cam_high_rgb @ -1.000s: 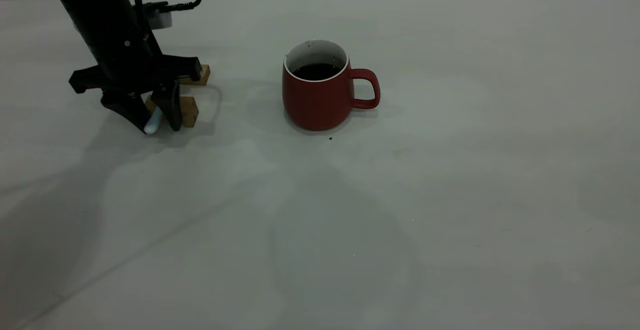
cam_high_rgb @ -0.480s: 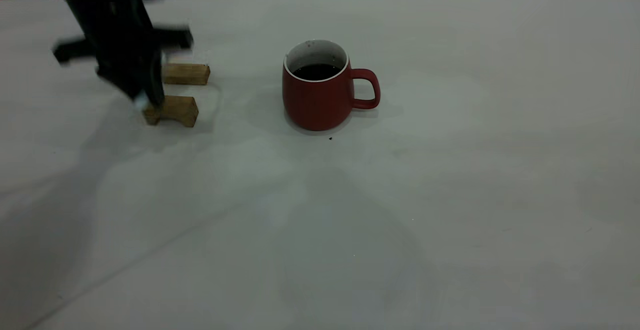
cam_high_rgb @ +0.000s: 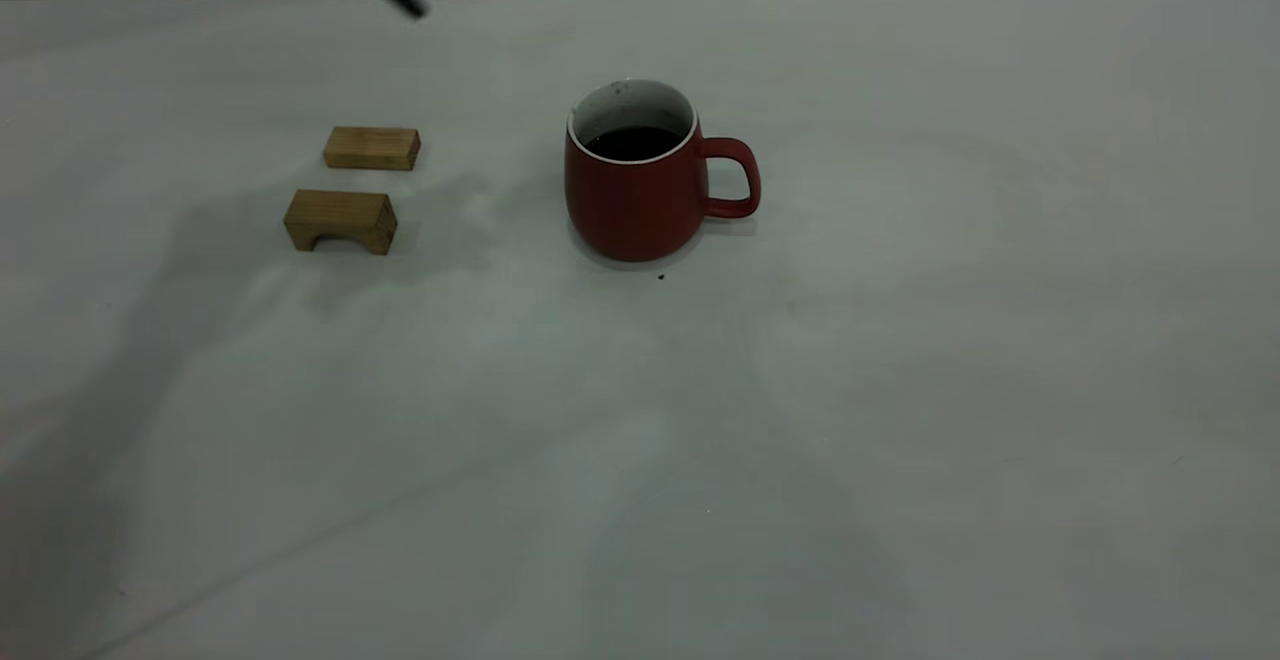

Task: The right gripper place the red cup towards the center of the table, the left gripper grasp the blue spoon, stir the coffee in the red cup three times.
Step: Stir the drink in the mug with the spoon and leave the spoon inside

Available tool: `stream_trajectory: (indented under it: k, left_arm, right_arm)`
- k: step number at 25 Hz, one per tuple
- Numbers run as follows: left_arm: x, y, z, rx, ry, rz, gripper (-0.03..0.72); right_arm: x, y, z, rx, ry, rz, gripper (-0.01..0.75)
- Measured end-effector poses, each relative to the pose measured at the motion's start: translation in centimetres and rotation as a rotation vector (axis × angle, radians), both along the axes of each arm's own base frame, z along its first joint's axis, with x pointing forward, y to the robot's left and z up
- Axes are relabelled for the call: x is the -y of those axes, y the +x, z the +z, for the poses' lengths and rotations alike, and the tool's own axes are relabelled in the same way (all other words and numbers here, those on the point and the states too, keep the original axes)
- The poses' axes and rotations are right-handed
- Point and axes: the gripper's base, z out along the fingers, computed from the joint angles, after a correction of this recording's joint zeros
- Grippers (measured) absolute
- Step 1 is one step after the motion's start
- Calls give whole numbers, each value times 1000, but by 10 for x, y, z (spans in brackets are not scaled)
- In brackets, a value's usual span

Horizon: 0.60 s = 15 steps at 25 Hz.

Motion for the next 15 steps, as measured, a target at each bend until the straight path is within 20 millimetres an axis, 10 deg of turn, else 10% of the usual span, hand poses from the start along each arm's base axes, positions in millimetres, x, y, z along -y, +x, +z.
stream_trajectory:
  k: [15]
  left_arm:
    - [43, 10, 25, -514, -517, 559, 140]
  right_arm:
    - [0, 0, 0, 0, 0, 0, 442]
